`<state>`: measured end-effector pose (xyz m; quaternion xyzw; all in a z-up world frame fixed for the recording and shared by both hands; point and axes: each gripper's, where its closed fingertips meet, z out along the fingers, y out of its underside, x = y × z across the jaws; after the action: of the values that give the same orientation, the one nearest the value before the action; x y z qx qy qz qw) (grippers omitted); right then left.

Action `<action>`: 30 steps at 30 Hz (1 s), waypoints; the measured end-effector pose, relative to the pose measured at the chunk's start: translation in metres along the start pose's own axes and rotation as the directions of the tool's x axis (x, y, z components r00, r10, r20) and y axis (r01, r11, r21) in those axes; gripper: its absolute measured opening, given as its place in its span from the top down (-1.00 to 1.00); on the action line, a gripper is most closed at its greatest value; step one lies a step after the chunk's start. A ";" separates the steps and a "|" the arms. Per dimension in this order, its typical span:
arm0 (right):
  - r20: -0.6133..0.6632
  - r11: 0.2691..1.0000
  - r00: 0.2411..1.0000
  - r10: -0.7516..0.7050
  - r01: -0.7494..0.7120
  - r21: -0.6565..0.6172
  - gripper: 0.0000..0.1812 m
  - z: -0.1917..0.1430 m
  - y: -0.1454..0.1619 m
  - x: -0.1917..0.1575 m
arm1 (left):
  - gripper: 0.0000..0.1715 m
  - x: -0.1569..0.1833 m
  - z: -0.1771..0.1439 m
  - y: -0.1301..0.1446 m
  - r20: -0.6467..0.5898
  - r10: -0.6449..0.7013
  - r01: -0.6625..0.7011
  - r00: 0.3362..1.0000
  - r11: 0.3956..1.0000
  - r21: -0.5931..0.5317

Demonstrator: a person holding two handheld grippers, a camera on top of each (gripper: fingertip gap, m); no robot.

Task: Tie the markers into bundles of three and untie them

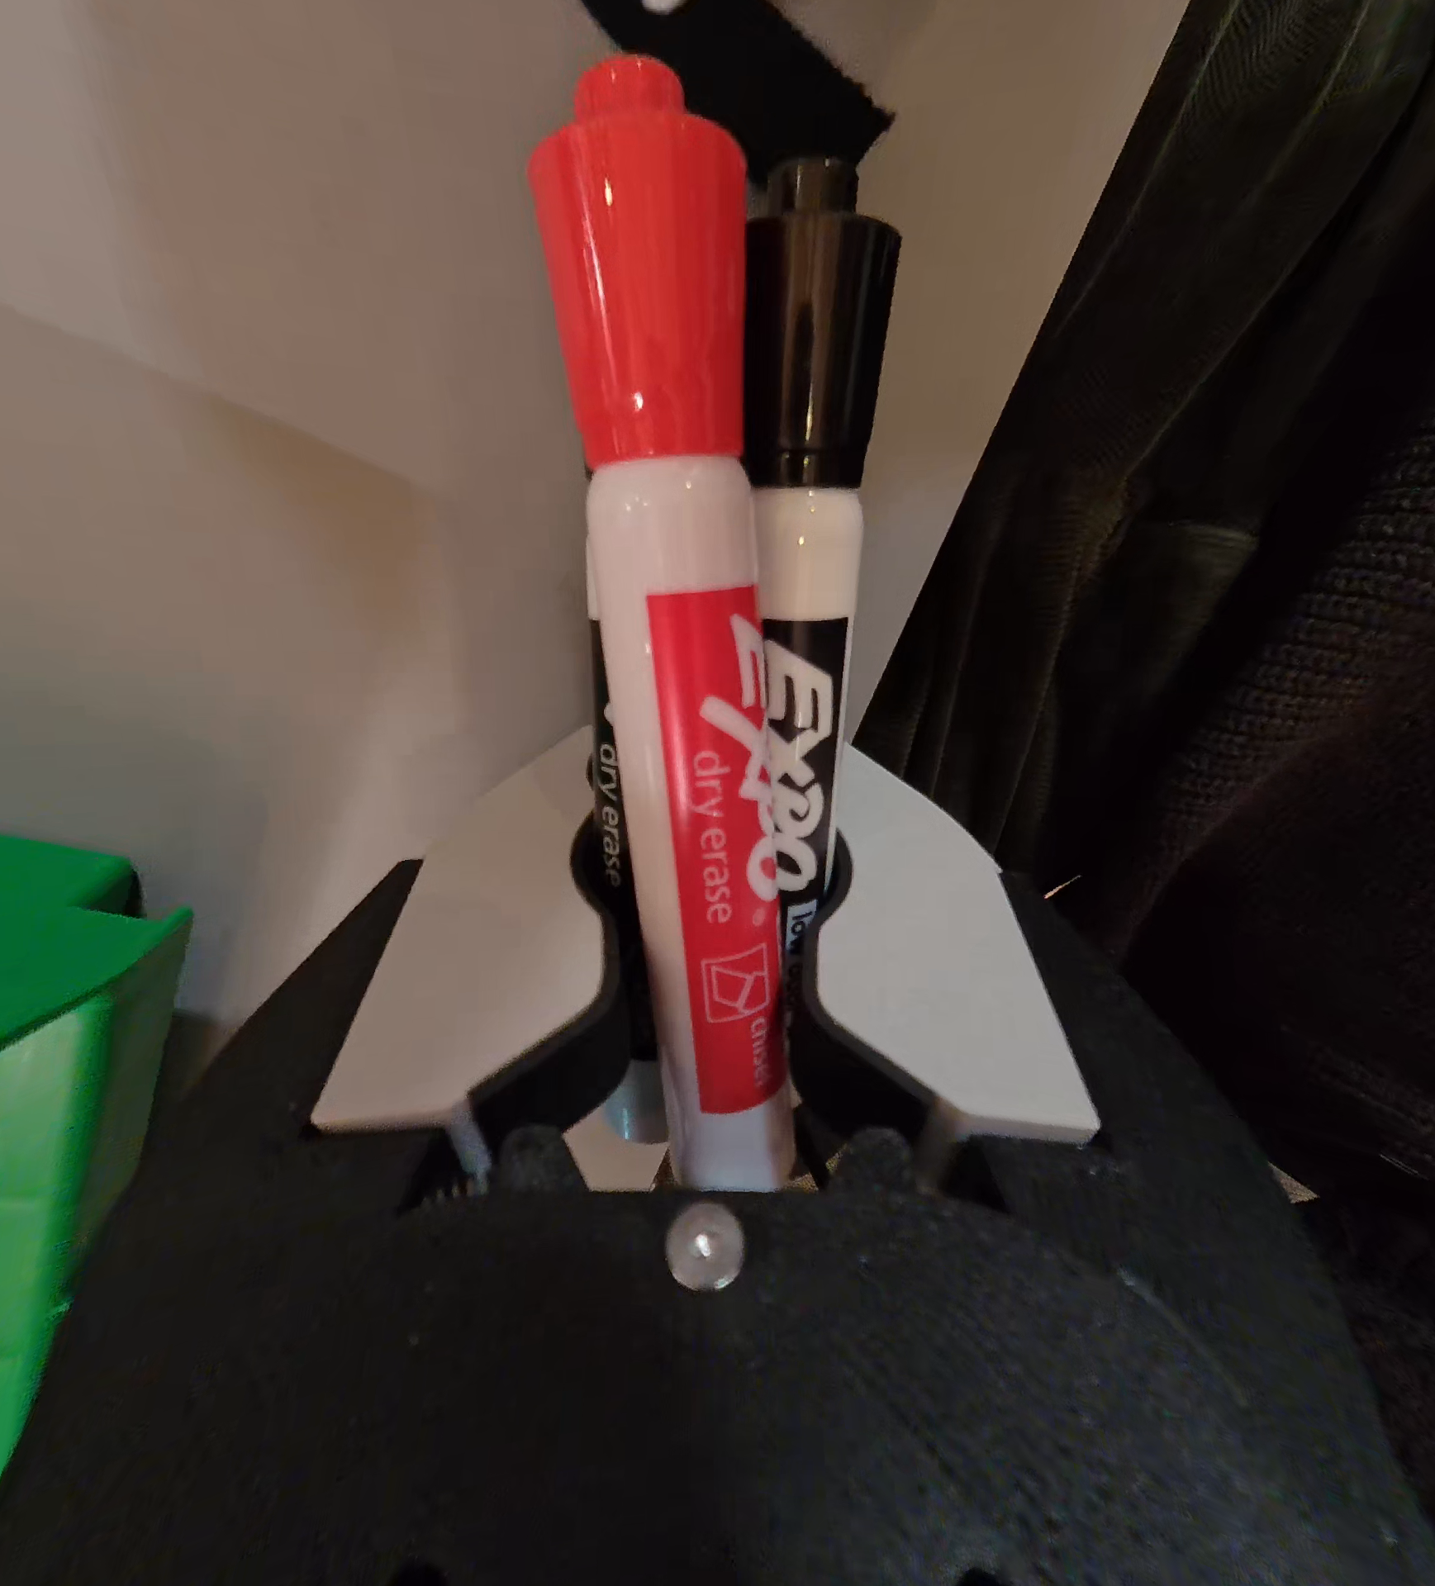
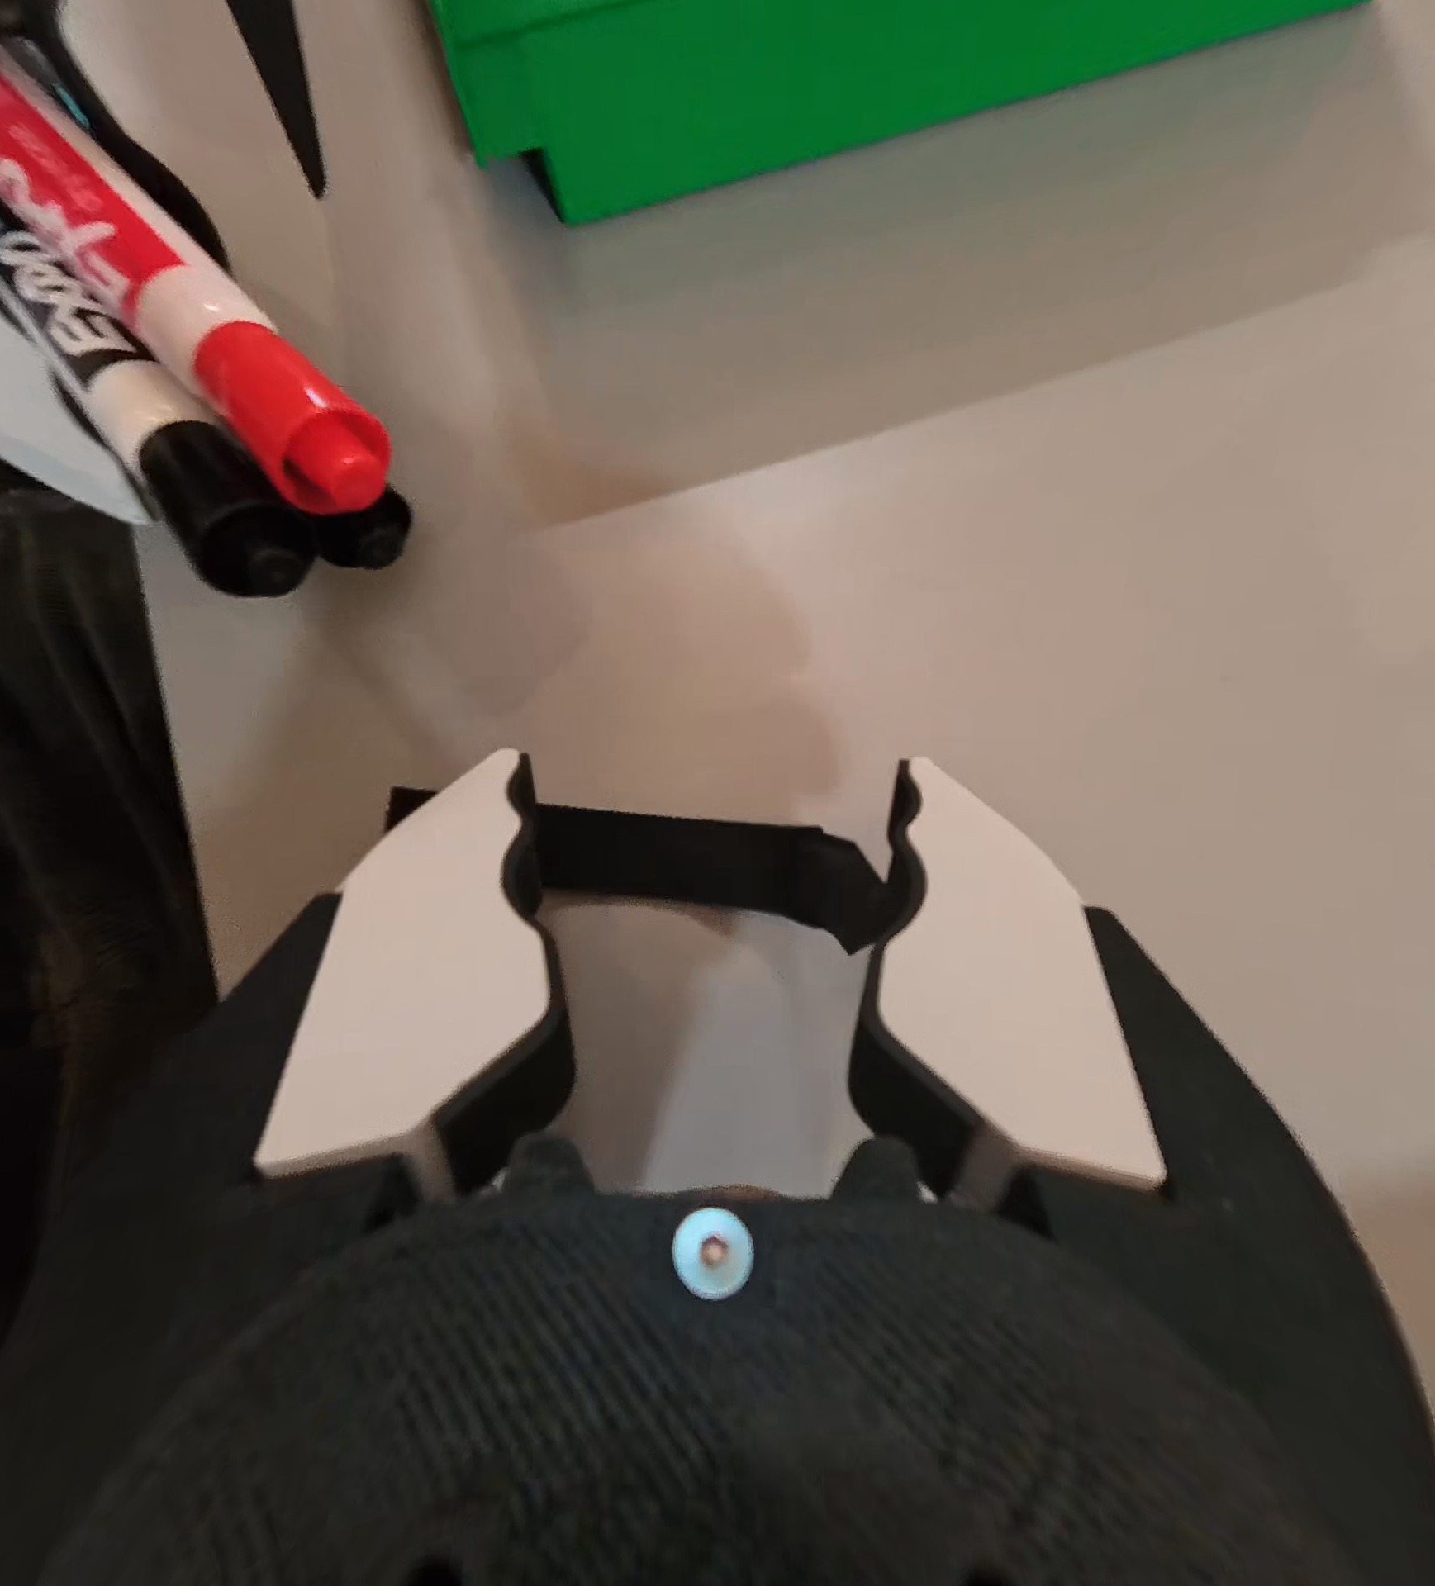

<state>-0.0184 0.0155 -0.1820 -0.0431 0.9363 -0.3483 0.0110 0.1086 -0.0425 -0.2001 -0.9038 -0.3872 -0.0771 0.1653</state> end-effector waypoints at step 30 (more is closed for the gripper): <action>0.076 0.937 0.948 0.308 -0.316 0.150 0.44 -0.010 0.031 0.021 | 0.49 0.000 0.006 0.002 -0.016 -0.009 0.009 1.000 1.000 -0.008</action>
<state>-0.0422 0.0433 -0.1945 0.0979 0.8997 -0.4150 0.0933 0.1106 -0.0418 -0.2059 -0.9021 -0.3894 -0.0868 0.1646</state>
